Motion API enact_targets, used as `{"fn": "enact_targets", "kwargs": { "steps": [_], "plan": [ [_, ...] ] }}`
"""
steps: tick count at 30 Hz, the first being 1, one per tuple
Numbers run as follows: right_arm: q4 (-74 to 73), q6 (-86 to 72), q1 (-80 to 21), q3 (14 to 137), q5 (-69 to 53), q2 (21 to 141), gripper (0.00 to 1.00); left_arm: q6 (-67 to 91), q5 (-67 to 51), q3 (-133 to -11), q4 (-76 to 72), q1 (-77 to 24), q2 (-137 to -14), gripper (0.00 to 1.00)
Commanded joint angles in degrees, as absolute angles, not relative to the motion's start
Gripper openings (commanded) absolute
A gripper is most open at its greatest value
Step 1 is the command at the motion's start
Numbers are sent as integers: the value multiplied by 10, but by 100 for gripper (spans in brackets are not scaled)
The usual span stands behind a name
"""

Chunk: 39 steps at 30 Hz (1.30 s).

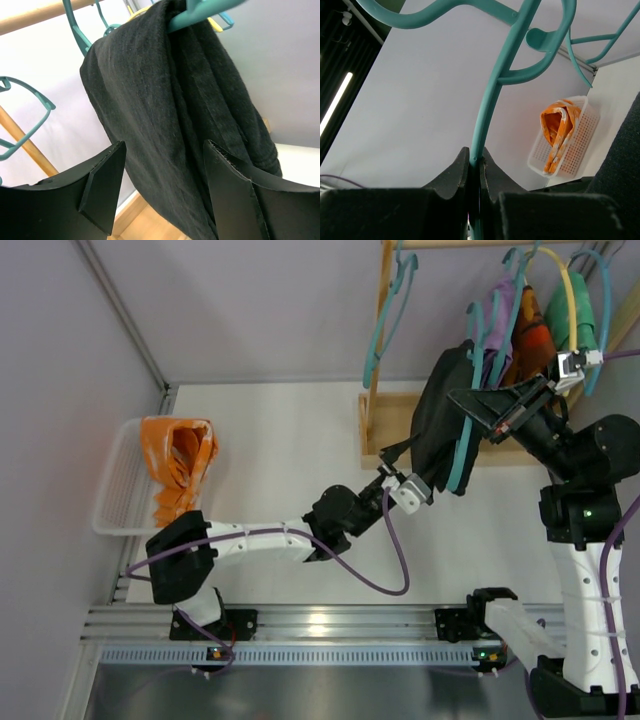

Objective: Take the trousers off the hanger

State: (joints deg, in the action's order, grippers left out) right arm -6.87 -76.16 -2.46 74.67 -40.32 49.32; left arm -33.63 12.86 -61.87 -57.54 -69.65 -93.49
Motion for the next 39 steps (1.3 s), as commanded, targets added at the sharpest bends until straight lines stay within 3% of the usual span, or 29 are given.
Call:
{"fn": "enact_targets", "kwargs": {
  "steps": [1, 7, 10, 11, 14, 20, 39],
  "plan": [
    [54, -751, -25, 782, -405, 469, 0, -337, 124, -661, -624, -688, -951, 69],
    [57, -754, -25, 787, -407, 464, 0, -338, 126, -693, -625, -679, -976, 68],
    [59, -754, -25, 780, -406, 463, 0, -341, 124, -696, -625, -679, -977, 61],
    [60, -756, -25, 778, -405, 462, 0, -341, 124, -696, -624, -679, -977, 52],
    [58, -756, -25, 776, -403, 460, 0, -346, 127, -692, -616, -679, -967, 40],
    [30, -718, -25, 767, -416, 455, 0, -339, 144, -691, -593, -672, -930, 1],
    [2, -625, -25, 568, -437, 429, 0, -318, 179, -738, -423, -674, -773, 0]
  ]
}}
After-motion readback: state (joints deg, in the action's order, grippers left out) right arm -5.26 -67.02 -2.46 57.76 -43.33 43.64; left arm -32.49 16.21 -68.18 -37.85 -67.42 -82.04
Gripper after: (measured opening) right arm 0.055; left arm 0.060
